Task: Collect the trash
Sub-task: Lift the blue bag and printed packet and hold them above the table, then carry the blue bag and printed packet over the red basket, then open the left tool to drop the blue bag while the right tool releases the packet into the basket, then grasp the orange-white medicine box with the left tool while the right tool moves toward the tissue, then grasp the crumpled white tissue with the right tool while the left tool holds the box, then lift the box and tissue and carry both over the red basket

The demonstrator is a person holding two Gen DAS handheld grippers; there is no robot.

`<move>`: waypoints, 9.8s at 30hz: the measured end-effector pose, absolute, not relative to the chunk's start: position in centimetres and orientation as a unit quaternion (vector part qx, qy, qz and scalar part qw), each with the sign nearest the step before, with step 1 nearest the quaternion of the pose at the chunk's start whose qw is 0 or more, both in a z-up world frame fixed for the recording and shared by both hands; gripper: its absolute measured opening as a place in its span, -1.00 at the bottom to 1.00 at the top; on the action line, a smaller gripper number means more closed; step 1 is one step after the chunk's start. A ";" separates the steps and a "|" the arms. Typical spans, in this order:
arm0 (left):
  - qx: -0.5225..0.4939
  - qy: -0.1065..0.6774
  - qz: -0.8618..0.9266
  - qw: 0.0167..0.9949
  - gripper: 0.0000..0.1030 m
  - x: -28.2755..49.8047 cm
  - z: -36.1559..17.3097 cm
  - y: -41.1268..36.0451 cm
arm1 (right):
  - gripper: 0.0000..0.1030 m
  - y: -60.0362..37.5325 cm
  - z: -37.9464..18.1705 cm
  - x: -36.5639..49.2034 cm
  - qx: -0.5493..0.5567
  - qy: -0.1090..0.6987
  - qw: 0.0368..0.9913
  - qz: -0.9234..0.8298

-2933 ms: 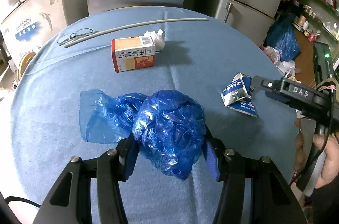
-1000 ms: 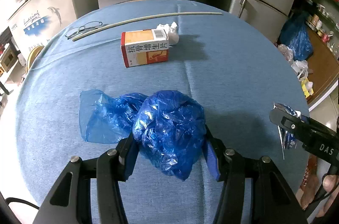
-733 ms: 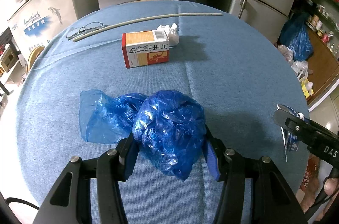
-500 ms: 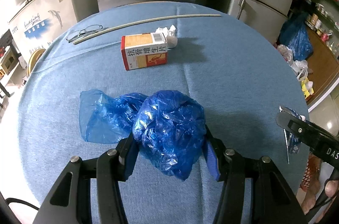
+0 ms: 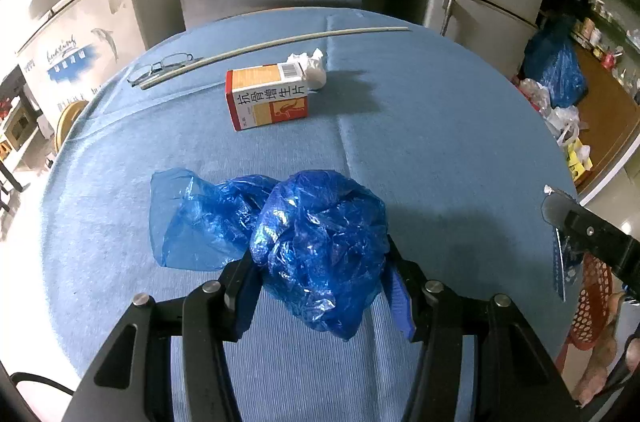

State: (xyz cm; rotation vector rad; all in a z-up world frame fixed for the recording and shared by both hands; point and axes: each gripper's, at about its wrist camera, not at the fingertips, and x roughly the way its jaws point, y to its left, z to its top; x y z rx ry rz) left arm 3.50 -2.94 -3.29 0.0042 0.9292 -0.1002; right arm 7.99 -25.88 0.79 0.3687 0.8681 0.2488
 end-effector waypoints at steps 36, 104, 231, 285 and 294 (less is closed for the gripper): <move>-0.020 0.375 -0.044 0.926 0.09 -1.3 -2.2 3.4 | 0.47 -17.1 3.5 6.7 0.109 0.424 0.893 0.102; 0.081 0.446 -0.131 0.882 0.09 4.3 -1.6 -12.0 | 0.47 -32.8 0.1 3.8 0.264 0.387 0.884 0.011; 0.037 0.425 0.037 0.904 0.81 23.5 -5.0 -2.2 | 0.60 -34.2 -1.2 4.1 0.228 0.457 0.857 -0.066; -0.069 0.460 0.098 0.880 0.59 16.1 -7.3 10.3 | 0.59 -7.3 -4.2 35.9 0.058 0.488 0.859 0.143; -0.067 0.461 0.097 0.880 0.59 15.6 -6.8 10.0 | -0.27 -9.1 -4.1 32.4 0.062 0.499 0.848 0.167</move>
